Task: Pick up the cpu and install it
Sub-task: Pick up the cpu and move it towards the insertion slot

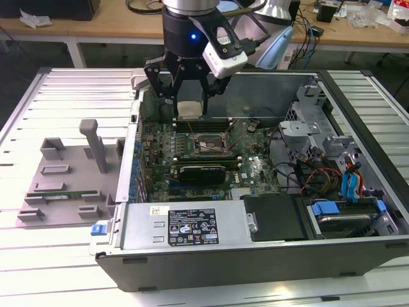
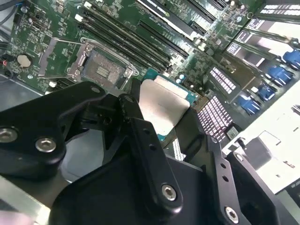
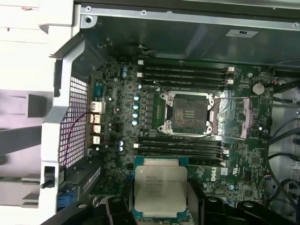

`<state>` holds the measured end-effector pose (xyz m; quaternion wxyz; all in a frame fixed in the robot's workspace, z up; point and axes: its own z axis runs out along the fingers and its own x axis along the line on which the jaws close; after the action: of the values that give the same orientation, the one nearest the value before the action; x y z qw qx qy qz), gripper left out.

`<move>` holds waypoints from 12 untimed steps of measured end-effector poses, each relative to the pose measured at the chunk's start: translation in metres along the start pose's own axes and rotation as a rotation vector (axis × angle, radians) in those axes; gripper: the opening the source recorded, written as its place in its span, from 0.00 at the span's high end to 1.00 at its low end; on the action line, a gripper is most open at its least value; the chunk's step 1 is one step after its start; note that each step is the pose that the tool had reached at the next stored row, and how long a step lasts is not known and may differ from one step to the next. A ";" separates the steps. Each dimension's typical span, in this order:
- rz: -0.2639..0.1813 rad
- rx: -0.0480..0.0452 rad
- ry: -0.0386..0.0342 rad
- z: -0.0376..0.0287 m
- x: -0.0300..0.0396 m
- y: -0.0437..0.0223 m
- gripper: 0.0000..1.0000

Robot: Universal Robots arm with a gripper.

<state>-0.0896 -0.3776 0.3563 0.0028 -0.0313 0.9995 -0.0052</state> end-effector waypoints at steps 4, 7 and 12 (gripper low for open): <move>0.000 -0.0001 0.0005 0.0053 -0.0078 0.0000 0.45; 0.000 -0.0001 0.0009 0.0101 -0.0151 0.0000 0.45; 0.000 -0.0001 0.0012 0.0159 -0.0237 0.0003 0.45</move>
<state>-0.0658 -0.3760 0.3406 0.0022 -0.0312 0.9995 -0.0051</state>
